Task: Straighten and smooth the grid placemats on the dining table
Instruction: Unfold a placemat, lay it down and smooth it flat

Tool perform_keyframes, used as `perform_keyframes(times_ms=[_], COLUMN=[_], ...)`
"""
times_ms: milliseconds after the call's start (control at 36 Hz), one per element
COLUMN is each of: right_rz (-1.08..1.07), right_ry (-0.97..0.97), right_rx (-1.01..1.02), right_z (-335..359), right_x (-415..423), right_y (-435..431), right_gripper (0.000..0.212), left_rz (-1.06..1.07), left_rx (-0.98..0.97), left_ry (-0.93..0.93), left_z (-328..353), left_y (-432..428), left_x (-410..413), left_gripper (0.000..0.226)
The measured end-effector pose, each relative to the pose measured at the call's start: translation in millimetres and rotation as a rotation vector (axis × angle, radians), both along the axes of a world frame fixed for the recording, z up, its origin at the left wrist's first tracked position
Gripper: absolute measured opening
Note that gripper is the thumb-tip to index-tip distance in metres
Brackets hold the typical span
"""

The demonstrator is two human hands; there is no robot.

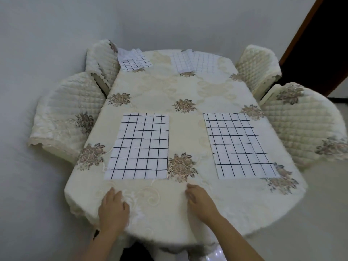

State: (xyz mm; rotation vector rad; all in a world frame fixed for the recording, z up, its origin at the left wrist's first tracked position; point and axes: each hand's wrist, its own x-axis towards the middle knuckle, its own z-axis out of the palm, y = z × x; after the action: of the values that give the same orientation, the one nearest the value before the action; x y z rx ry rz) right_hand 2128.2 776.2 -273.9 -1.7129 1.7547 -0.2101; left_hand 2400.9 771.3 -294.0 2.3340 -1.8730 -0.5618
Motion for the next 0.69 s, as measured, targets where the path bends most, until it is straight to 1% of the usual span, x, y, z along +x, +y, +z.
perform_keyframes(times_ms=[83, 167, 278, 333, 389, 444, 528, 611, 694], right_rz=[-0.073, -0.108, -0.105, -0.128, -0.189, -0.277, -0.393, -0.452, -0.582], right_ry=[-0.055, -0.07, -0.122, -0.184, -0.261, -0.322, -0.399, -0.414, -0.416], right_rx=[0.017, 0.043, 0.064, 0.077, 0.08, 0.068, 0.061, 0.066, 0.044], right_z=[3, 6, 7, 7, 8, 9, 9, 9, 10], right_x=[-24, -38, -49, -54, -59, -64, -69, -79, -100], right_y=[11, 21, 28, 28, 26, 23, 20, 18, 17], right_gripper=[0.029, 0.028, 0.027, 0.025, 0.022, 0.022, 0.022, 0.023, 0.023], left_rz=[-0.113, -0.239, -0.388, -0.395, -0.443, -0.458, -0.469, -0.38, -0.244], left_rx=[0.059, 0.017, -0.053, -0.022, 0.051, 0.098, 0.096, 0.136, 0.228], left_ry=[0.034, 0.054, 0.08, 0.125, 0.116, 0.175, 0.254, 0.377, 0.566], left_z=[-4, 4, 8, 17, 18, 18, 20, 24, 30], left_y=[14, 27, 36, 36, 32, 21, 6, -11, -24], left_x=[-42, -86, -131, -151, -166, -176, -193, -211, -229], left_gripper=[0.04, 0.027, 0.037, 0.037, 0.038, 0.041, 0.04, 0.038, 0.037])
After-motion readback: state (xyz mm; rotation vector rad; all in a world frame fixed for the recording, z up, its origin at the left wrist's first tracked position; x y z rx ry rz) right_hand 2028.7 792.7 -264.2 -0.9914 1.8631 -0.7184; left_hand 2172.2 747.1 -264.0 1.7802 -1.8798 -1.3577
